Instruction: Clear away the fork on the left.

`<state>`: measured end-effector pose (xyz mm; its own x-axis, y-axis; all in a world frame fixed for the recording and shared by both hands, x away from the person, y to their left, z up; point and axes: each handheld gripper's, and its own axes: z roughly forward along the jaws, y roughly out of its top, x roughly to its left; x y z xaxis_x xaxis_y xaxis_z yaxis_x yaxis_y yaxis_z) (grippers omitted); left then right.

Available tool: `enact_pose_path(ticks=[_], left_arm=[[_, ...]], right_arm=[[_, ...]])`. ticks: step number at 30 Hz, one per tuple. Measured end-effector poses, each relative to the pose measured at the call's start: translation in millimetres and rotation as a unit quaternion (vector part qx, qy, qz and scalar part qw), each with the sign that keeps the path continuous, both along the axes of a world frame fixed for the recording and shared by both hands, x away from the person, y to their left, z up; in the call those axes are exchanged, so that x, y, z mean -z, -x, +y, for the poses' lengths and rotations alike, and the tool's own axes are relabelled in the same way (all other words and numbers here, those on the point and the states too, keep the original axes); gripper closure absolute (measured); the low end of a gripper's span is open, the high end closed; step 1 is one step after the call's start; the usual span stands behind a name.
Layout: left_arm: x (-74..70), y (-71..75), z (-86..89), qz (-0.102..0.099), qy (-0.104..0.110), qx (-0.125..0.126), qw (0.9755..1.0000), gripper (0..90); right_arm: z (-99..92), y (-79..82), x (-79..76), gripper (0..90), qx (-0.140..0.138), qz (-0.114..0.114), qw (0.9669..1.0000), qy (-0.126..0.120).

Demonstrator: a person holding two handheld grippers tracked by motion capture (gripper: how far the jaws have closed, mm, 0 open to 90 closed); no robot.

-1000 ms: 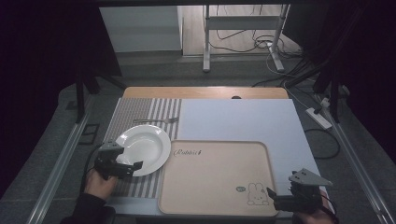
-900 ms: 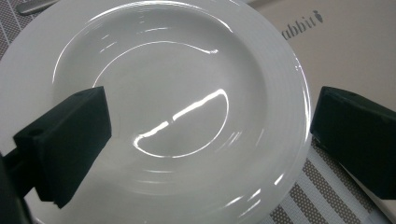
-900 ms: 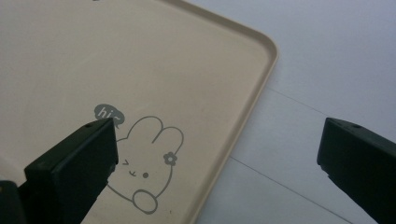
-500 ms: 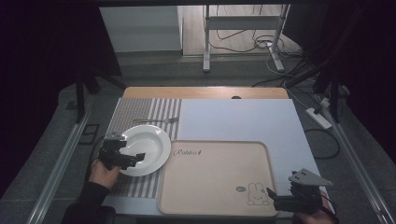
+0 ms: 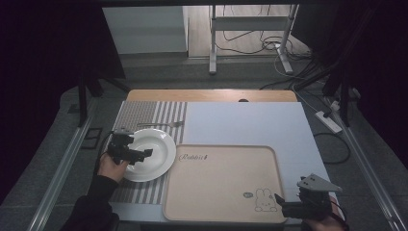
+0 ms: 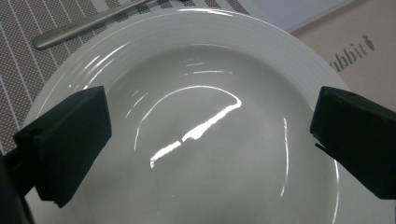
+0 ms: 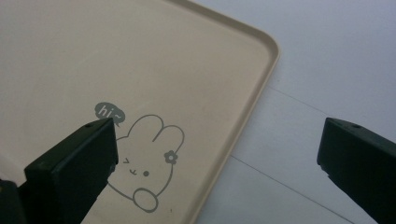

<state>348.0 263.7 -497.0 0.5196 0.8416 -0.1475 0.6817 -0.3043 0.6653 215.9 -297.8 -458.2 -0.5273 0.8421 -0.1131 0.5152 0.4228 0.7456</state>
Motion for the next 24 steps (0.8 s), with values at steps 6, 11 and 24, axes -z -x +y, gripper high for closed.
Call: enact_pose_path(ticks=[6,11,24], left_arm=[[0.6,-12.8,-1.2,0.000,-0.002,-0.002,1.0000,0.0],[0.5,-23.0,-1.5,0.000,0.000,-0.004,1.0000,0.0],[2.9,-48.4,-4.0,0.002,-0.006,0.002,1.0000,0.0]], right_arm=[[-0.1,0.3,0.0,0.0,0.000,0.001,1.0000,0.001],[-0.2,0.6,0.0,0.0,0.000,0.001,1.0000,0.001],[-0.2,0.8,0.1,0.0,0.000,0.002,1.0000,0.001]])
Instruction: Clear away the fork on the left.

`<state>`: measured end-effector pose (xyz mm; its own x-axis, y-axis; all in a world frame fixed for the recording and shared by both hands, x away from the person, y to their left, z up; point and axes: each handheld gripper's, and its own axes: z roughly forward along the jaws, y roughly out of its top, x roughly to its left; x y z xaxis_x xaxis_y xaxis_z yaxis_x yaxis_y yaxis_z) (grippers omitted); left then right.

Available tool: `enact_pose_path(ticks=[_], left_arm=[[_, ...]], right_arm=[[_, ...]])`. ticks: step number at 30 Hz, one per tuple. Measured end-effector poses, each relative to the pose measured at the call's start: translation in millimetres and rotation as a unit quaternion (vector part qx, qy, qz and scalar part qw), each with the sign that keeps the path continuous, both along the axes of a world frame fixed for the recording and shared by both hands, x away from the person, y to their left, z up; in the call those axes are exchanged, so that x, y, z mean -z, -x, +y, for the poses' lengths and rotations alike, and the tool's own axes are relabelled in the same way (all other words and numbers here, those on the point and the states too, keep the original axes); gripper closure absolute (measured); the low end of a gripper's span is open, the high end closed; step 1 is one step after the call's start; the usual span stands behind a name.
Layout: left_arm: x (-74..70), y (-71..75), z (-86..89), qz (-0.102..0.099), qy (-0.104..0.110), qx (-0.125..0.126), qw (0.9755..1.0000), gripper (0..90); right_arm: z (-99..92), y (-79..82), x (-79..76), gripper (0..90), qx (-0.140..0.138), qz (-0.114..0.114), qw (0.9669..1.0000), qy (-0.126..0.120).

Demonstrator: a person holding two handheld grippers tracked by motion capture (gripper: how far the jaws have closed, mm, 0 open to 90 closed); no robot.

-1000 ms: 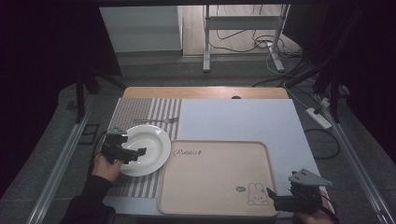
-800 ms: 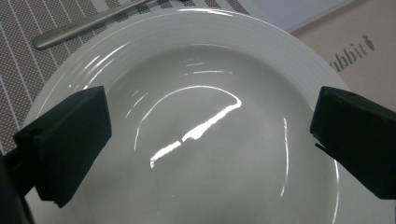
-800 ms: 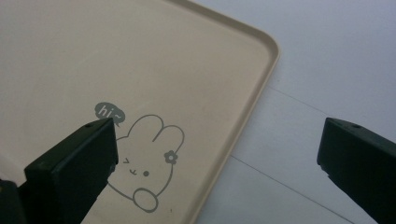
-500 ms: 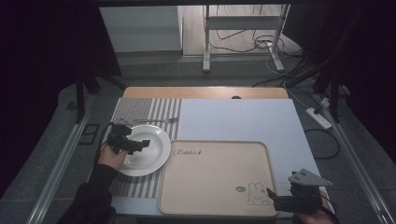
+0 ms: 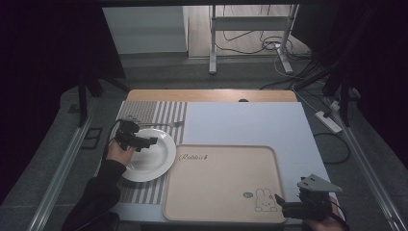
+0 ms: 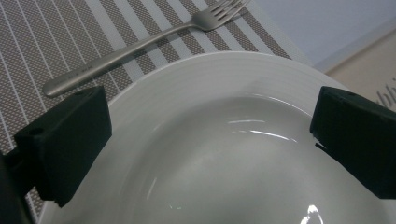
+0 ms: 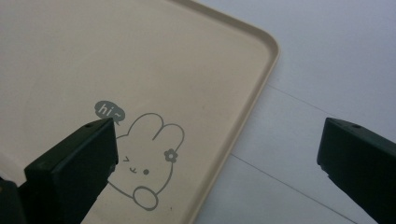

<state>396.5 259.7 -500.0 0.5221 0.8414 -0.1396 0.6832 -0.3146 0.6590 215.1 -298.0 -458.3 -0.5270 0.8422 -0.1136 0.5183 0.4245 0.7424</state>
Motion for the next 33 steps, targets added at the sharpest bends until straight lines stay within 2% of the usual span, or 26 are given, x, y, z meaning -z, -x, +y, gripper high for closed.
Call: enact_pose_path(ticks=[3,6,8,17,21,27,31,33], left_arm=[[0.3,-6.7,0.1,0.002,-0.004,-0.007,1.0000,0.0],[0.5,-12.5,-0.7,-0.002,-0.013,-0.039,0.9991,0.0],[0.6,-16.6,-1.0,0.002,-0.006,-0.040,0.9992,0.0],[4.2,-35.1,-3.5,0.012,-0.011,-0.042,0.9990,0.0],[3.8,-43.7,-3.1,0.011,-0.001,-0.049,0.9988,0.0],[5.6,-58.8,-1.8,0.017,0.005,-0.043,0.9989,0.0],[7.1,-67.3,-0.1,0.019,-0.004,-0.037,0.9991,0.0],[9.0,-72.4,1.4,0.020,-0.010,-0.046,0.9987,0.0]], right_arm=[[0.0,-0.1,0.0,0.0,0.000,0.000,1.0000,0.000],[0.1,-0.1,0.1,0.0,0.000,0.000,1.0000,0.000],[0.0,0.0,0.1,0.0,0.000,0.000,1.0000,0.000],[0.0,0.0,0.1,0.0,-0.002,0.000,1.0000,0.000],[0.3,0.0,0.2,0.0,-0.005,0.001,1.0000,0.002],[0.6,0.1,0.3,0.0,-0.007,0.001,1.0000,0.003],[0.6,0.2,0.4,0.0,-0.008,0.002,1.0000,0.004],[0.6,0.2,0.4,0.0,-0.008,0.002,1.0000,0.004]])
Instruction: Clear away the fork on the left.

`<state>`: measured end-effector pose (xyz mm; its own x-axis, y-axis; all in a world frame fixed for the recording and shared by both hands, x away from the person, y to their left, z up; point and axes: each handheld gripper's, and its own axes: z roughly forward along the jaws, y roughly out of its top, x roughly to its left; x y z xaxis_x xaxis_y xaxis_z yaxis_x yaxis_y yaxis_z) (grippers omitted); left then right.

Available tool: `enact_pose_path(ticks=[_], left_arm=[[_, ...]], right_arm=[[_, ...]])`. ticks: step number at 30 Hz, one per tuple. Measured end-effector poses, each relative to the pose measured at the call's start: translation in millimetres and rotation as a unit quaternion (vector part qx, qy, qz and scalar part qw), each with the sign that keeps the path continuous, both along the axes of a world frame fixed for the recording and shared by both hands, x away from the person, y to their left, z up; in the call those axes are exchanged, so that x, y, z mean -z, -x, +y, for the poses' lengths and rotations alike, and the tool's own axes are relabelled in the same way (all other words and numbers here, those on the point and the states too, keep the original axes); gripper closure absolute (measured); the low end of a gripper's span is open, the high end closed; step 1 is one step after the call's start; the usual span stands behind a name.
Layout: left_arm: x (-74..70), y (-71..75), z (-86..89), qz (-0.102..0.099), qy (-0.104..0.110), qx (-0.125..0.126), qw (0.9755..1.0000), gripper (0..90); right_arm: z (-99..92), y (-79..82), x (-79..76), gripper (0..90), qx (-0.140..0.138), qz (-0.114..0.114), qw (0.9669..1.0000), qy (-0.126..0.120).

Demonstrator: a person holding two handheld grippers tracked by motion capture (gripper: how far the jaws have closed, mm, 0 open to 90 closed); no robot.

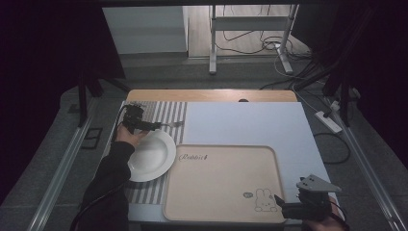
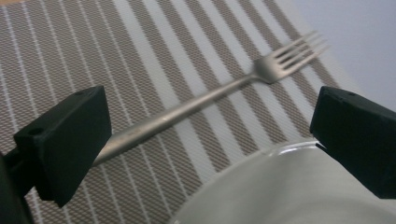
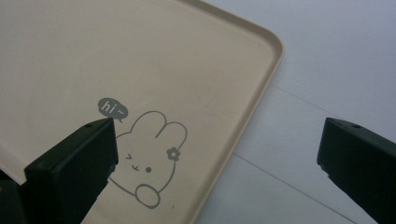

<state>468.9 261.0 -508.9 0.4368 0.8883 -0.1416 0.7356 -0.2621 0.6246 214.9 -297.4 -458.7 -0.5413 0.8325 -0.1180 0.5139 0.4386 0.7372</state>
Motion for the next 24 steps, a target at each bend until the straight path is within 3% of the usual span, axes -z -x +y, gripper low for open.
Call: enact_pose_path(ticks=[5,8,14,18,19,20,24], left_arm=[[3.2,-10.0,3.6,0.005,0.003,-0.006,1.0000,0.6],[1.7,-13.8,6.1,0.001,-0.006,-0.014,0.9999,5.7],[-4.2,-19.2,15.1,0.000,-0.005,-0.007,1.0000,37.4],[-3.5,-24.9,19.6,0.014,-0.012,0.004,0.9998,61.5],[-2.3,-26.6,20.0,0.020,-0.014,0.008,0.9997,69.7],[-0.8,-28.0,19.7,0.023,-0.019,0.011,0.9995,85.3],[7.3,-35.9,17.5,0.047,-0.049,0.021,0.9975,89.0]], right_arm=[[0.2,0.0,0.0,0.0,-0.001,0.001,1.0000,0.001],[0.2,0.0,0.1,0.0,-0.002,0.001,1.0000,0.001],[0.2,0.2,0.1,0.0,-0.002,0.001,1.0000,0.002],[0.3,0.3,0.1,0.0,-0.003,0.002,1.0000,0.003],[0.4,0.3,0.1,0.0,-0.003,0.002,1.0000,0.004],[0.5,0.5,0.1,0.0,-0.003,0.002,1.0000,0.004],[0.6,0.7,0.1,0.0,-0.003,0.001,1.0000,0.004]])
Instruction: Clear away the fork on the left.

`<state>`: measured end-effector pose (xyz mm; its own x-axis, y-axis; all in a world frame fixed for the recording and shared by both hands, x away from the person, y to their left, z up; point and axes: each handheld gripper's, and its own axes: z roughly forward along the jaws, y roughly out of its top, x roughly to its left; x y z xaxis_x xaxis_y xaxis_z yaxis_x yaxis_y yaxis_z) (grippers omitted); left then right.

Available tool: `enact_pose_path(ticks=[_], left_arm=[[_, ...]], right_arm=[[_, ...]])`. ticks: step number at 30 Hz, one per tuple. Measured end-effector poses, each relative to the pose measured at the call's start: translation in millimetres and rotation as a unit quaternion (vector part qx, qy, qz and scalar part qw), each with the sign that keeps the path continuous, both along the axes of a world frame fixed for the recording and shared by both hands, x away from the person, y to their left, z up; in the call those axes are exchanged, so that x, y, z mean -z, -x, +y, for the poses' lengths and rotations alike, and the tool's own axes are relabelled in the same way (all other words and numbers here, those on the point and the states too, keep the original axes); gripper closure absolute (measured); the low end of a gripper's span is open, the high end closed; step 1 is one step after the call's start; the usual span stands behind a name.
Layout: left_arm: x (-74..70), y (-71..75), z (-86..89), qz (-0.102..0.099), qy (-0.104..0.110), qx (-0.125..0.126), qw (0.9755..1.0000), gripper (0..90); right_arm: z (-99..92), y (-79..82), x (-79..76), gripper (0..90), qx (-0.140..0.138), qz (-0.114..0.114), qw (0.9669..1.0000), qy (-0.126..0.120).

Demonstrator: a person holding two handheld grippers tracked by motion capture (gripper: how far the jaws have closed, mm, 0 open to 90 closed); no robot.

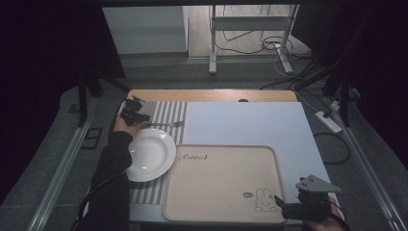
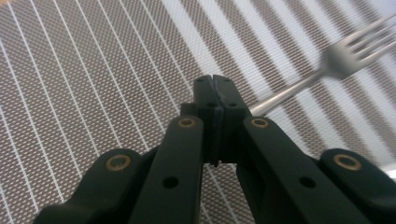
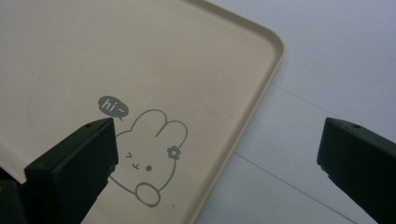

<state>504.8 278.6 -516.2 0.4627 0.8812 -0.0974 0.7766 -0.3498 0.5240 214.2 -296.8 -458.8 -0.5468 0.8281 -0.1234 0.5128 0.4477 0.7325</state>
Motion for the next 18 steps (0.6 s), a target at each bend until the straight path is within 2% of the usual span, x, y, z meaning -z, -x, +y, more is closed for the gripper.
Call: enact_pose_path(ticks=[3,8,11,18], left_arm=[[0.5,-5.0,-0.7,0.003,-0.017,-0.003,0.9999,89.0],[5.1,-11.1,-2.1,0.023,-0.058,-0.007,0.9980,89.0],[5.7,-8.5,0.7,0.027,-0.043,-0.012,0.9986,89.0],[4.3,7.6,3.1,0.042,-0.041,0.005,0.9982,89.1]], right_arm=[[-0.1,0.1,0.0,0.0,0.000,0.000,1.0000,0.000],[-0.1,0.5,0.0,0.0,-0.002,-0.002,1.0000,-0.001],[-0.2,0.7,0.0,0.0,-0.002,-0.002,1.0000,0.000],[0.7,1.6,0.2,0.0,-0.005,-0.003,1.0000,0.005]])
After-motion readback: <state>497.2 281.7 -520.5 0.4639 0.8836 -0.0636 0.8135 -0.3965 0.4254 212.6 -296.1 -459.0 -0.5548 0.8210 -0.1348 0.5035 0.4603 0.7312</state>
